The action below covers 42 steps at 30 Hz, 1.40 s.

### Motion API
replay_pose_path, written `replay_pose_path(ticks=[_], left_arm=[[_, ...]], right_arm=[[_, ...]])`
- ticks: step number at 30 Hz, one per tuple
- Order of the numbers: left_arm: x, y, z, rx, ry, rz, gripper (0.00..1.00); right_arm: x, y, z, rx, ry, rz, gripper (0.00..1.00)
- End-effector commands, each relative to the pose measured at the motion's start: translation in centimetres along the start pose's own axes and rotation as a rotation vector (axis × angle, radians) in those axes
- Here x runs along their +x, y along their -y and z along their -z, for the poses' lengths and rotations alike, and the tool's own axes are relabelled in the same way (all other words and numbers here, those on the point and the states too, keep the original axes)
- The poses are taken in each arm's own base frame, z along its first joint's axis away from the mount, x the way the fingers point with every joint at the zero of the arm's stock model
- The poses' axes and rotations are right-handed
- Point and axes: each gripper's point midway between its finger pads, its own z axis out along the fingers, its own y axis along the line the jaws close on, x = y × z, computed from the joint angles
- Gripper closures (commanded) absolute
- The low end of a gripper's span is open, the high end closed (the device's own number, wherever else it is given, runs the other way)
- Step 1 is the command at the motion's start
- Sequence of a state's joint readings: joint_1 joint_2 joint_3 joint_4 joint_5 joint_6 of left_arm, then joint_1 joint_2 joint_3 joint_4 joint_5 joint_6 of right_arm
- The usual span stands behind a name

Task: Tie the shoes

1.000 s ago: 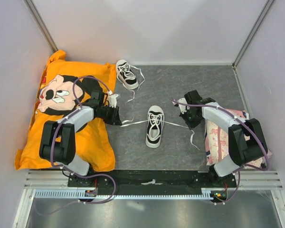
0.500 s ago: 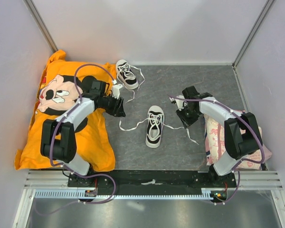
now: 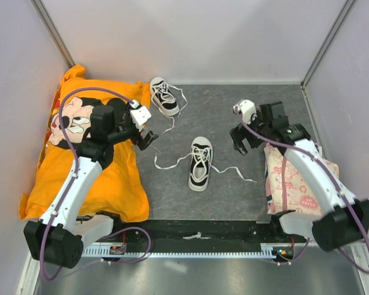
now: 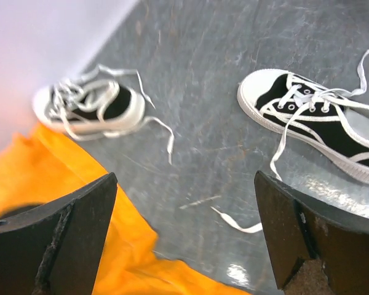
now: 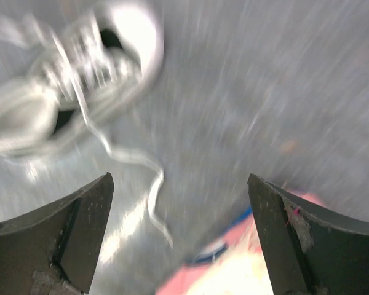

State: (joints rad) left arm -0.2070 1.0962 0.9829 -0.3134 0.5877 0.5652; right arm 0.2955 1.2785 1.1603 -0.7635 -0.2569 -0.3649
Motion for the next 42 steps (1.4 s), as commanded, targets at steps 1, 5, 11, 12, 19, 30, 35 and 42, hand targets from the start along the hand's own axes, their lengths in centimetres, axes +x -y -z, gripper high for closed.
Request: replay_pose_path(ticks=[1, 5, 11, 12, 19, 30, 35, 42], left_arm=[[0.8, 3.8, -0.8, 0.241, -0.026, -0.166, 0.01], [0.7, 7.2, -1.2, 0.392, -0.005, -0.221, 0.01], [4.7, 10.8, -4.4, 0.501, -0.088, -0.377, 0.08], [5.0, 11.5, -4.8, 0.531, -0.085, -0.38, 0.13], [9.0, 12.4, -8.9, 0.632, -0.12, -0.419, 0.46], [11.0, 11.2, -14.2, 0.62, -0.118, -0.496, 0.56], [11.2, 11.6, -15.0, 0.649, -0.115, -0.496, 0.58], [12.7, 12.3, -14.9, 0.684, -0.156, -0.502, 0.63]], right_arm=[[-10.7, -0.3, 6.0, 0.047, 0.532, -0.006, 0.02], [-10.8, -2.0, 5.9, -0.04, 0.563, 0.08, 0.02], [-6.8, -2.8, 1.6, -0.165, 0.284, 0.033, 0.02], [-5.8, -2.5, 0.7, -0.16, 0.234, 0.014, 0.02], [-1.4, -3.1, -0.4, -0.178, 0.048, -0.051, 0.02], [3.2, -3.5, -2.1, -0.186, -0.118, -0.116, 0.02], [3.7, -3.5, -2.6, -0.191, -0.14, -0.114, 0.02], [3.8, -3.1, -3.3, -0.194, -0.159, -0.097, 0.02]])
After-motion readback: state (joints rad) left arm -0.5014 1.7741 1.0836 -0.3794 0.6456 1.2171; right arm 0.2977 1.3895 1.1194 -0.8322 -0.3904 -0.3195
